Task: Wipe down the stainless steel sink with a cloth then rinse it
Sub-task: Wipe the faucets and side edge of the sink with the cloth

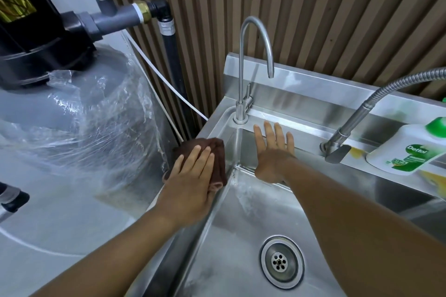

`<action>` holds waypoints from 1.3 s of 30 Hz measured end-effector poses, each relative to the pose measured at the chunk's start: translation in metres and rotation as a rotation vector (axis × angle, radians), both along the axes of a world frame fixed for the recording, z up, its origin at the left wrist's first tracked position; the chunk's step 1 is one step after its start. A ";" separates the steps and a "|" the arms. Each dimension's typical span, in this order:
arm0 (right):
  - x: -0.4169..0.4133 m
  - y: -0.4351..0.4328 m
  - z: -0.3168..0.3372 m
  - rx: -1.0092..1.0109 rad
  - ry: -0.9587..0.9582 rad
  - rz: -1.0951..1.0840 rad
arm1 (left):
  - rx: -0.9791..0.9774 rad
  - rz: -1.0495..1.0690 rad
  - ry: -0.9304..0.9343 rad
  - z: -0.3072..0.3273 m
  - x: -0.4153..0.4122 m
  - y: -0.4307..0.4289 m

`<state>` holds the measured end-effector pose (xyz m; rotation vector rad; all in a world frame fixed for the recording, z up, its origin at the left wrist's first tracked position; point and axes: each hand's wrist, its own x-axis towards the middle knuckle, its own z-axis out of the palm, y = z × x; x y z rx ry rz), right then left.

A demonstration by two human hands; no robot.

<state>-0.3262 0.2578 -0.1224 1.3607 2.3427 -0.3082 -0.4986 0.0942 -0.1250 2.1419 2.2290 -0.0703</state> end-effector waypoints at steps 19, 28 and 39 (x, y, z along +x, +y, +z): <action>0.002 0.002 -0.004 0.010 0.032 0.016 | -0.136 0.053 -0.037 0.012 0.009 0.064; 0.004 0.002 -0.002 0.017 0.036 0.033 | 0.028 0.017 0.020 -0.005 0.011 -0.030; 0.006 0.003 -0.001 -0.001 0.056 0.031 | -0.158 0.135 -0.091 0.015 0.004 0.121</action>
